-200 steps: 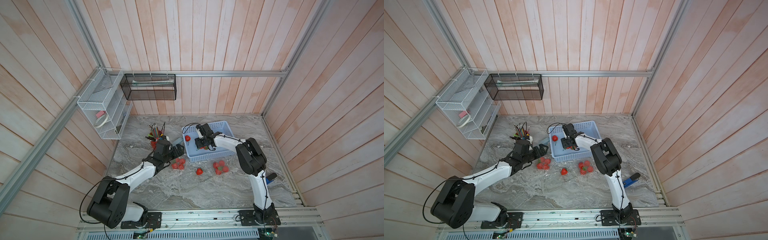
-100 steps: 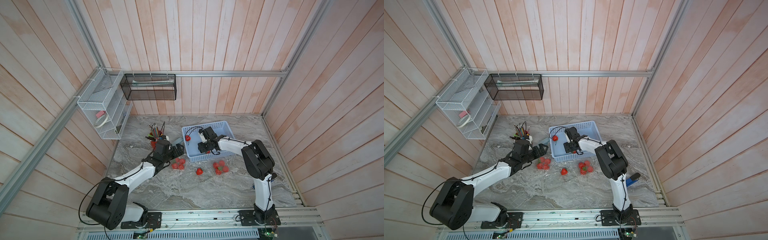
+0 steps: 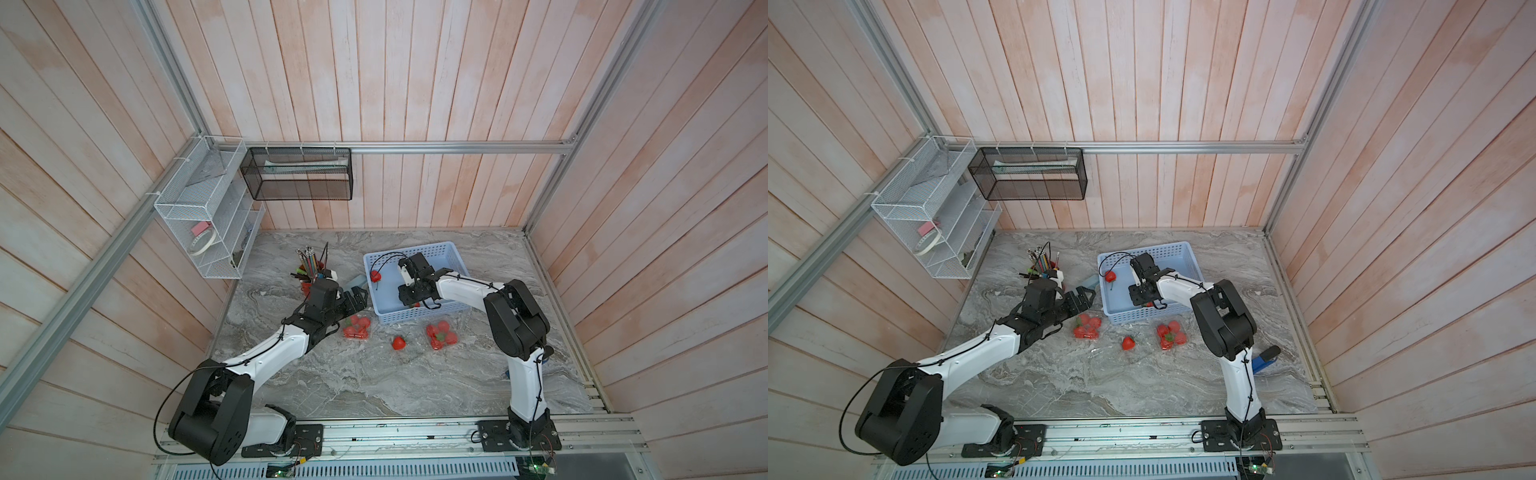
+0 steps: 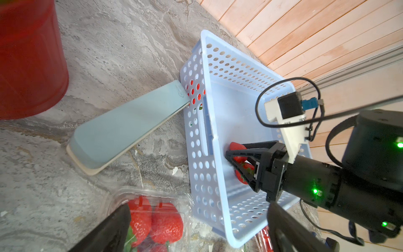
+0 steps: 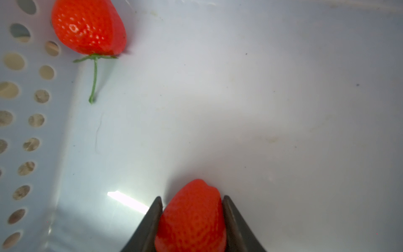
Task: Pack strawberries into containers
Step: Pick up the strawberry from the basket, then place the strawberry in the packing box.
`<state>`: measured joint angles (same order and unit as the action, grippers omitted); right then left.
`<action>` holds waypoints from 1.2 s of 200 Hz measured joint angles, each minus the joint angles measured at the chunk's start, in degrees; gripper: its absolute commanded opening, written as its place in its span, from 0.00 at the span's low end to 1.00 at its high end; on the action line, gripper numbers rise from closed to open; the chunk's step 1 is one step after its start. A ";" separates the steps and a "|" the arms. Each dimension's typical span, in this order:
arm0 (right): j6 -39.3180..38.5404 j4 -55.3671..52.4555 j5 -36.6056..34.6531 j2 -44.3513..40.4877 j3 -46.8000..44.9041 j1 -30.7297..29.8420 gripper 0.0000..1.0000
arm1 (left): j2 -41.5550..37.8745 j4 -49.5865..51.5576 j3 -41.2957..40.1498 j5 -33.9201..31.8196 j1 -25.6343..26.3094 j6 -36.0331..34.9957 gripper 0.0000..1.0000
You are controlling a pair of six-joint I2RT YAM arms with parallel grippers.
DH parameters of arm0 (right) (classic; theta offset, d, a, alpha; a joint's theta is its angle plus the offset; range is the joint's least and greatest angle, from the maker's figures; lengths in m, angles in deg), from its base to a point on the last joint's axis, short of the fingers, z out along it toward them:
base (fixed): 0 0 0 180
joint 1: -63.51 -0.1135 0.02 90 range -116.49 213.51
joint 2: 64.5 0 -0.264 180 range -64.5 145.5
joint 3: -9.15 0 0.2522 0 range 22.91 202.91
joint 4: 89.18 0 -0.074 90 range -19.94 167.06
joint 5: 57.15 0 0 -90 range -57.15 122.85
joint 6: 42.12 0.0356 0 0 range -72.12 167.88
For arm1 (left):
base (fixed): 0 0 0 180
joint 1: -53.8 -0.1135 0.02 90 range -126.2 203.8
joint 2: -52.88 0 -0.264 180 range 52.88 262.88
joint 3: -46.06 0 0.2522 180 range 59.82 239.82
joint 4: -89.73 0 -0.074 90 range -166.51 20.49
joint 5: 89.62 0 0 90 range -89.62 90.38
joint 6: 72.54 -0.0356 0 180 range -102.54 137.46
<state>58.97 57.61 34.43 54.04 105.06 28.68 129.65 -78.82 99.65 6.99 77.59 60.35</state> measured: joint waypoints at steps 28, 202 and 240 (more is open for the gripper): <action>0.74 -1.03 -0.04 -6.05 -0.70 -0.07 0.26 | -1.60 1.05 0.00 0.00 0.00 0.00 0.99; 11.17 1.27 1.62 -40.37 -34.84 -14.27 0.37 | -10.45 6.03 -0.87 -2.58 -0.07 1.57 1.00; 11.82 4.22 2.27 -37.11 -34.97 -14.27 0.51 | -10.47 6.23 -1.49 -2.58 -0.07 1.92 1.00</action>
<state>70.80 61.83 36.70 16.92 70.09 14.41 119.18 -72.59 98.17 4.41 77.52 62.27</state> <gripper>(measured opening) 0.483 0.995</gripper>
